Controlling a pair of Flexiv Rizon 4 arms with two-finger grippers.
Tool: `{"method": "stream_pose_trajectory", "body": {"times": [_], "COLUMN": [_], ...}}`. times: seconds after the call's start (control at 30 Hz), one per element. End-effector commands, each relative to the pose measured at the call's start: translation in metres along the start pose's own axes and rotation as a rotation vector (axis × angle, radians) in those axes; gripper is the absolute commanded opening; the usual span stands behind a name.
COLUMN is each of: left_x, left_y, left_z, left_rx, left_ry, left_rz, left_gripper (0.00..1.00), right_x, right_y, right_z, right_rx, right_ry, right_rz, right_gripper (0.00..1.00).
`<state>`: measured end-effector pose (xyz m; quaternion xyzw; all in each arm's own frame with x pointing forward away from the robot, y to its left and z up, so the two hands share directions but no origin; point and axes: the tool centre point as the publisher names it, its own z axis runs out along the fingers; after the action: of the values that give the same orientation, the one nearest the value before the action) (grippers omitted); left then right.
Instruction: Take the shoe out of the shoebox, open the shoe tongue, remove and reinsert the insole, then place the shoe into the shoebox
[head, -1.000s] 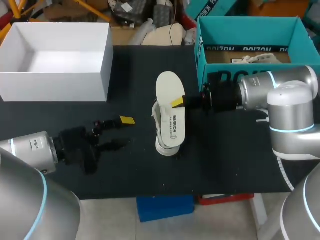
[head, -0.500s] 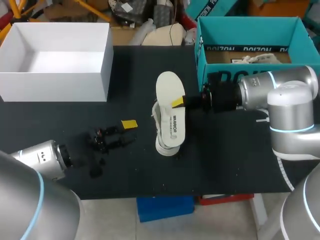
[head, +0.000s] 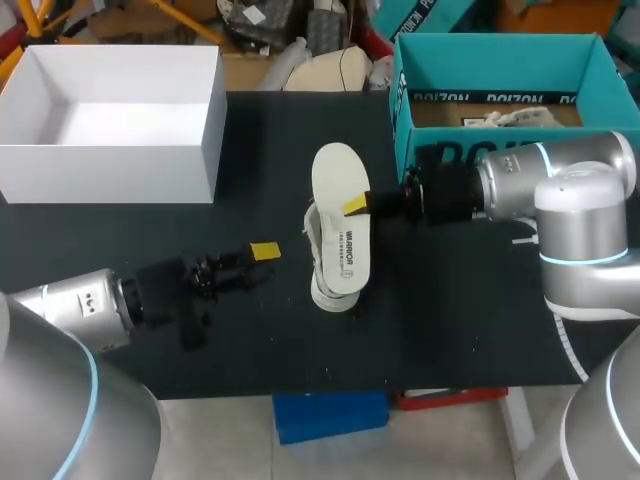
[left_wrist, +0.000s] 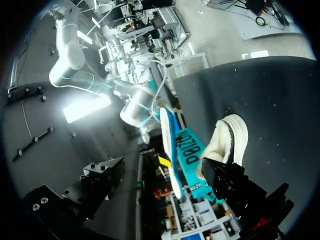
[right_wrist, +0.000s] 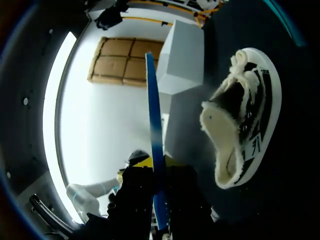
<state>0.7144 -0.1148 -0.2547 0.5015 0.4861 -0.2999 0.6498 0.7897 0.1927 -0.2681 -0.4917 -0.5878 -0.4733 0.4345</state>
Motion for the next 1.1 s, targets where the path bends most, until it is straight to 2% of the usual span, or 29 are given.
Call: {"method": "stream_pose_trajectory", "body": {"times": [0.03, 0.37, 0.57, 0.87, 1.0, 1.1], "left_x": [0.01, 0.015, 0.02, 0.007, 0.012, 0.02], "left_y": [0.007, 0.01, 0.007, -0.001, -0.002, 0.001], "left_z": [-0.001, 0.016, 0.04, 0.066, 0.072, 0.075], "left_rx": [0.041, 0.086, 0.084, 0.133, 0.129, 0.116], "left_ry": [-0.033, -0.028, 0.049, 0.012, 0.001, -0.002], "left_rz": [0.009, -0.02, -0.149, -0.183, -0.204, -0.216], "left_gripper": [1.0, 1.0, 1.0, 1.0, 1.0, 0.93], "right_x": [0.0, 0.0, 0.0, 0.0, 0.0, 0.0], "right_y": [0.0, 0.0, 0.0, 0.0, 0.0, 0.0], "right_z": [0.001, 0.001, 0.001, 0.001, 0.001, 0.001], "right_rx": [-0.001, -0.001, -0.001, -0.001, -0.001, -0.001], "right_ry": [-0.002, -0.002, -0.002, -0.002, -0.002, -0.002], "right_rz": [0.0, 0.0, 0.0, 0.0, 0.0, 0.0], "right_gripper": [0.0, 0.0, 0.0, 0.0, 0.0, 0.0]}}
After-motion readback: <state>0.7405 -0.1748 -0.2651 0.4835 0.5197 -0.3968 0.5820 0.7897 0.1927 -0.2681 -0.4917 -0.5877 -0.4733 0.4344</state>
